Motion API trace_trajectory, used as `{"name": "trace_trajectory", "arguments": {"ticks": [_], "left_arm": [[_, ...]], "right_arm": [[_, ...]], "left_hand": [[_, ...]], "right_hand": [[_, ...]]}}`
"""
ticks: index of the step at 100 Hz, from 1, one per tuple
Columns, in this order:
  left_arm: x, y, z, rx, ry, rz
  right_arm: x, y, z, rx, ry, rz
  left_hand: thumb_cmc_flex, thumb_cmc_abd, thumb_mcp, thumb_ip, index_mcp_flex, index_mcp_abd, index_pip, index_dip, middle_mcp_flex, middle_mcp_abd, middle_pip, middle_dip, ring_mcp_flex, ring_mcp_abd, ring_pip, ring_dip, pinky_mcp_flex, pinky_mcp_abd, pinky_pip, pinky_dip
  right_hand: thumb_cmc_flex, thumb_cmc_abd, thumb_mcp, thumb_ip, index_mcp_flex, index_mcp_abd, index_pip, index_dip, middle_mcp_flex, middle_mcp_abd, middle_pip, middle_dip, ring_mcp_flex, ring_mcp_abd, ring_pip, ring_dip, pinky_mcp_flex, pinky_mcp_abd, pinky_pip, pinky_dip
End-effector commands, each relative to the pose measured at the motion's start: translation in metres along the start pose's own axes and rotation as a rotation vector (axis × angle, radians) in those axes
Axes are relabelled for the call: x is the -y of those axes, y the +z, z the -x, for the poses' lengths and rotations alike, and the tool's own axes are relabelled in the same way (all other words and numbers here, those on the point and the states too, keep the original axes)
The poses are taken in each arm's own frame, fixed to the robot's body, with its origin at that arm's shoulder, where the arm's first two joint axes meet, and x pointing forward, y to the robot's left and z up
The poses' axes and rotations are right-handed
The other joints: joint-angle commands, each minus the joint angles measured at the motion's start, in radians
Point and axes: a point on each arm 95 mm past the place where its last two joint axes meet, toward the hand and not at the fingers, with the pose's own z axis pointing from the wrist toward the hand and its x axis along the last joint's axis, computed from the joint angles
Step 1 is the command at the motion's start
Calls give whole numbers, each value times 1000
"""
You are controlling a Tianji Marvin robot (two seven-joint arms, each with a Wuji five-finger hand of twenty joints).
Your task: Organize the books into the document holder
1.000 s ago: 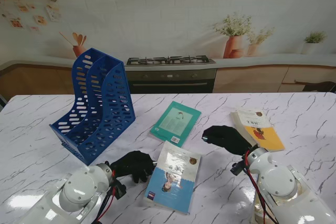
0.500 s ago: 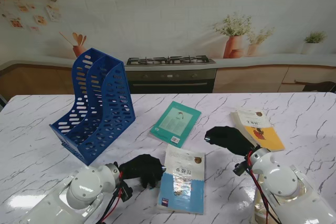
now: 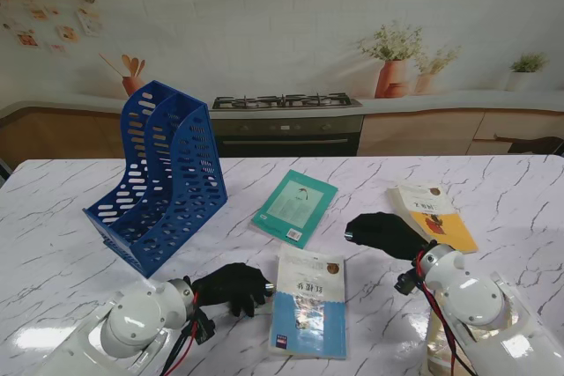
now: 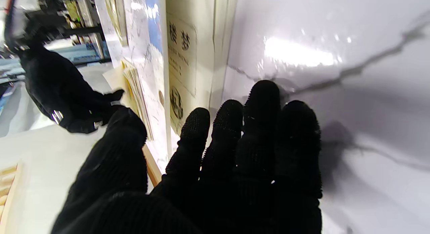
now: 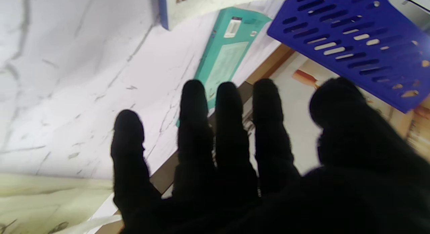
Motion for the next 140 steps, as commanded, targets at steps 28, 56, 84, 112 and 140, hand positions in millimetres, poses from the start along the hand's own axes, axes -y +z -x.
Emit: {"name": "trace_trajectory", "arguments": {"ticks": [28,56,84,112,140], "left_arm": [[16,8,7,26,3,-71],[20,19,-1,13,-15,-90],[12,30,-3,66,-75,-75],[2,41,-3,142,-151,-59],[-7,45,-2,232,-177,7]], "right_arm": [[4,-13,-24,215,38,-129],[18,-18,-28,386,129,-289],[28,-18,-24,485,162,-331],[42,-8,-15,542,252,-360],[52,-2,-6,591,303,-382]], "left_hand": [[-48,-52,-163,-11,-88,-46,-132,-27,-109,-41,-6,83,-117,18,-89,76,-125,85,-86,97],[-117,-45,-168,-20,-80,18,-184,-37,-131,14,-30,69,-116,40,-112,66,-15,-11,-99,48],[-50,-64,-158,-15,-76,134,-135,-6,-106,89,-1,18,-82,89,-82,24,66,-6,-111,-29],[-2,-98,-132,-6,-84,200,-132,-37,-120,140,14,9,-78,104,-54,-19,173,-31,-157,-166],[-16,-112,-58,-8,-127,210,-173,-59,-171,151,14,11,-95,112,-43,-15,245,-50,-231,-384]], "right_hand": [[-129,-36,-42,43,31,211,-161,15,50,161,24,-100,125,85,81,-47,262,-107,252,-12],[-98,-27,-80,46,16,373,-204,-48,23,294,57,-172,151,165,57,-147,356,-78,270,-87],[-76,-25,-72,45,-59,494,-274,-107,-97,405,3,-197,70,247,-44,-231,358,-53,209,-142],[-88,-42,46,37,-131,569,-341,-147,-242,478,-4,-198,-18,285,-90,-247,345,-90,151,-203],[-90,-43,89,34,-149,583,-357,-157,-281,481,17,-189,-41,285,-102,-251,333,-119,130,-223]]}}
